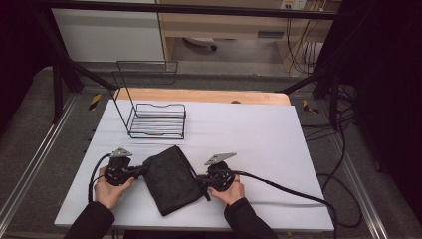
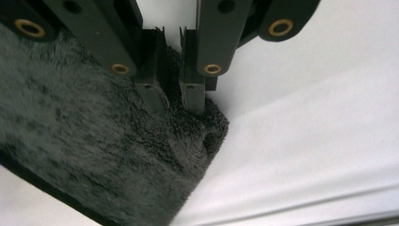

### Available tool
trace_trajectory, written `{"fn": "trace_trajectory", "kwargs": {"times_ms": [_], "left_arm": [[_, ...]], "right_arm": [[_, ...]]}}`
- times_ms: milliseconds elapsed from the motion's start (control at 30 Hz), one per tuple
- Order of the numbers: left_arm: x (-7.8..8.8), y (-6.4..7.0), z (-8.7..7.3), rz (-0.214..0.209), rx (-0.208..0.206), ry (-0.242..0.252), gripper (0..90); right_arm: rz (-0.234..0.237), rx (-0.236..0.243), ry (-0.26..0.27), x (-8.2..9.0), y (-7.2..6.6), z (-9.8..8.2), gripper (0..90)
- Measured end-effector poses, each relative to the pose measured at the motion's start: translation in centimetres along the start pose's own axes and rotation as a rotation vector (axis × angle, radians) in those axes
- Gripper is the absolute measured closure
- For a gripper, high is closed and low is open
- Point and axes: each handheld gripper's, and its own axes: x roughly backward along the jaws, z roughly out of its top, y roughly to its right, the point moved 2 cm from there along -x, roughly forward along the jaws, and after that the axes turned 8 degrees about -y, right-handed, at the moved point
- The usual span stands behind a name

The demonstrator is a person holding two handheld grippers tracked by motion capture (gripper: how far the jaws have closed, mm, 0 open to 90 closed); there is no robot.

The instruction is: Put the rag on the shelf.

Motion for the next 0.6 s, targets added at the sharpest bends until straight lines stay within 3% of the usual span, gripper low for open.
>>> {"fn": "trace_trajectory", "kwargs": {"times_ms": [133,233,333,367,433,533,600], "left_arm": [[-0.3,-0.1,0.2,-0.009,0.002,-0.002,82.1],[-0.1,-0.1,0.1,-0.002,0.002,0.002,78.9],[0.5,-0.2,0.4,0.005,0.023,0.047,67.5],[0.8,-0.3,0.6,0.021,0.027,0.079,64.3],[0.9,-0.4,0.8,0.030,0.037,0.092,59.7],[0.5,-0.8,0.9,0.050,0.056,0.086,61.6],[0.1,-1.0,0.8,0.058,0.056,0.060,67.2]], "right_arm": [[-0.021,-0.019,0.001,0.2,-0.5,-0.3,81.7],[-0.046,0.004,0.038,0.3,0.1,0.3,68.2],[-0.059,0.015,0.125,0.5,1.2,2.0,50.5],[-0.080,0.030,0.136,0.3,1.6,2.8,46.5],[-0.107,0.043,0.138,-0.4,2.3,4.4,44.5],[-0.081,0.029,0.137,-2.4,3.0,6.8,40.7],[-0.094,0.048,0.126,-3.9,3.2,8.1,39.5]]}}
